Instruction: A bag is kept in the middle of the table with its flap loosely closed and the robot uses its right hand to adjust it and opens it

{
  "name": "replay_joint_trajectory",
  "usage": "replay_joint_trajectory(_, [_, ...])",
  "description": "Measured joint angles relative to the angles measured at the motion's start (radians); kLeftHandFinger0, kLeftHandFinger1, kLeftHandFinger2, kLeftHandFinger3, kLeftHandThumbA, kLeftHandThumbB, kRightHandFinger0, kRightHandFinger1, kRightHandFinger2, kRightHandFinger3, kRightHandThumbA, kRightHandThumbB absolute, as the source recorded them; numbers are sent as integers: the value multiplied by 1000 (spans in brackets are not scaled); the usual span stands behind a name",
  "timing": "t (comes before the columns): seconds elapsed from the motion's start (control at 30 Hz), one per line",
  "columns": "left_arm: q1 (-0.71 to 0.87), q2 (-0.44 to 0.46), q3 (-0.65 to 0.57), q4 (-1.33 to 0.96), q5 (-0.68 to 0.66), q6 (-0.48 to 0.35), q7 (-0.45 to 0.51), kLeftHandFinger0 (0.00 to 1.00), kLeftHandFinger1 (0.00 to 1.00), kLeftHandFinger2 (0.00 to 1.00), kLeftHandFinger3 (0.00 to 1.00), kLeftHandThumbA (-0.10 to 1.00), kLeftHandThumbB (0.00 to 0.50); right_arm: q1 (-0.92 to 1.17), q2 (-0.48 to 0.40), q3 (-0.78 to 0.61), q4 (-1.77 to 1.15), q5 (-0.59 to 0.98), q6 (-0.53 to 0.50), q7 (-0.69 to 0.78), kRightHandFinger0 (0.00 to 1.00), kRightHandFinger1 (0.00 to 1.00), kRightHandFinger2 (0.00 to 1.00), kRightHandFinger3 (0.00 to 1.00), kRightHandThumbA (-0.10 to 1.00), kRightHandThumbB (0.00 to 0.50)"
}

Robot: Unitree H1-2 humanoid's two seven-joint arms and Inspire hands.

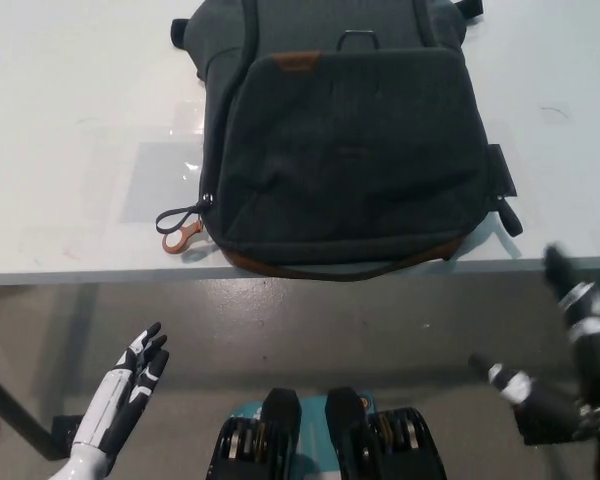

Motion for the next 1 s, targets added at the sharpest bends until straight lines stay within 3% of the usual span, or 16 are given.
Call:
replay_joint_trajectory(0.2, [-2, 2, -2, 0, 0, 0, -1, 1000, 1000, 1000, 1000, 934, 0, -202, -94, -66, -96, 71, 131, 6, 1000, 1000, 1000, 1000, 1000, 387])
replay_joint_trajectory(0.3, [-2, 2, -3, 0, 0, 0, -2, 1000, 1000, 1000, 1000, 933, 0, -294, -103, -84, -100, 109, 195, 6, 1000, 1000, 1000, 1000, 985, 314])
replay_joint_trajectory(0.4, [-2, 2, -3, 0, 0, -1, -4, 1000, 1000, 1000, 1000, 928, 0, -379, -108, -97, -76, 145, 259, 7, 1000, 1000, 1000, 1000, 1000, 342])
replay_joint_trajectory(0.53, [-3, 3, -3, 0, 0, -3, -10, 1000, 1000, 1000, 1000, 927, 0, -523, -120, -109, 46, 191, 337, 21, 1000, 1000, 1000, 1000, 1000, 283])
replay_joint_trajectory(0.77, [-4, 4, -3, 1, 0, -9, -13, 1000, 1000, 1000, 1000, 925, 0, -712, -118, -107, 288, 248, 408, 67, 1000, 1000, 1000, 1000, 1000, 343])
replay_joint_trajectory(0.87, [-5, 4, -3, 1, 0, -12, -14, 1000, 1000, 1000, 1000, 924, 0, -758, -99, -96, 351, 266, 429, 89, 1000, 1000, 1000, 1000, 1000, 352])
replay_joint_trajectory(0.97, [-9, 4, -4, 1, 0, -12, -16, 1000, 1000, 1000, 1000, 923, 0, -794, -82, -85, 404, 287, 457, 112, 1000, 1000, 1000, 1000, 1000, 322])
replay_joint_trajectory(1.0, [-11, 4, -4, 1, 0, -13, -16, 1000, 1000, 1000, 1000, 922, 0, -806, -76, -81, 422, 294, 469, 123, 1000, 1000, 1000, 1000, 1000, 336])
